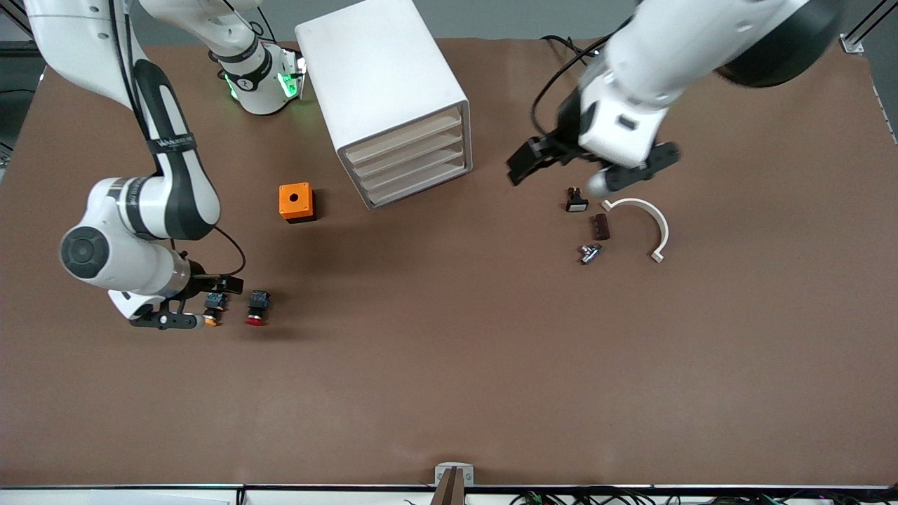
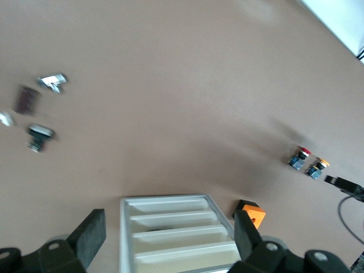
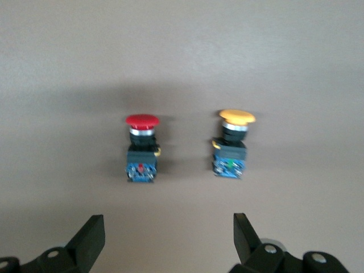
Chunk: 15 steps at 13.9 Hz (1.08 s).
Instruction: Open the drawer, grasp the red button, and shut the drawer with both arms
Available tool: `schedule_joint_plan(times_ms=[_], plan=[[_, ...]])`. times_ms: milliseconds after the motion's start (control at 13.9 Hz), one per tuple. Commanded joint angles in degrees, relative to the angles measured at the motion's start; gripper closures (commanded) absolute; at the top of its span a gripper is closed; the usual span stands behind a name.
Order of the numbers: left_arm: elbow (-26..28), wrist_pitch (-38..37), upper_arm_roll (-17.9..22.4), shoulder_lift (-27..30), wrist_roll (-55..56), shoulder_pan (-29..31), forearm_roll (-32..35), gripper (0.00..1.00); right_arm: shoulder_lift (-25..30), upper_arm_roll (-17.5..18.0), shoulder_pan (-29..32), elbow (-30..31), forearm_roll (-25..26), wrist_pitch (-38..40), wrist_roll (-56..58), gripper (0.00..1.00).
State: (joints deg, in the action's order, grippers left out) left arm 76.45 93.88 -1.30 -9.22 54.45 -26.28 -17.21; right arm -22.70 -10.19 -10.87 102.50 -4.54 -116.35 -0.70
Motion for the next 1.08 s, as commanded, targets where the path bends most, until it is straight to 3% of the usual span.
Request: schedule_joint_plan(times_ms=[0,144,289,649,793,1010], plan=[[2.04,-4.21,-0.46,3.76,-10.11,6.65,0.86,0.01,1.60,-2.10,0.41,-6.58,1.02,10.49,3.15,0.00],[2.04,-6.59,-0.37,4.12,-18.20,12.36,0.86,0.01,1.86,-4.21,0.49,-13.26,1.02,19.89,5.08,0.00],[2.21,-8.00,-0.46,4.12,-25.24,16.77,2.69,0.01,3.88,-5.97,0.50,-16.27,1.02,24.58,7.01,0.00],[3.97,-7.92,-0.46,2.29,-36.16,19.76,11.14,0.01,11.61,-6.86,0.41,-16.63,0.94,26.79,7.55,0.00],[4.58,-7.75,-0.46,1.93,-41.24,21.96,11.15,0.01,13.11,-6.94,0.49,-16.63,0.94,26.79,7.73,0.00],[9.93,-3.98,-0.28,2.89,-44.08,23.03,11.23,0.01,13.64,-6.86,0.32,-16.54,0.94,27.14,8.26,0.00]])
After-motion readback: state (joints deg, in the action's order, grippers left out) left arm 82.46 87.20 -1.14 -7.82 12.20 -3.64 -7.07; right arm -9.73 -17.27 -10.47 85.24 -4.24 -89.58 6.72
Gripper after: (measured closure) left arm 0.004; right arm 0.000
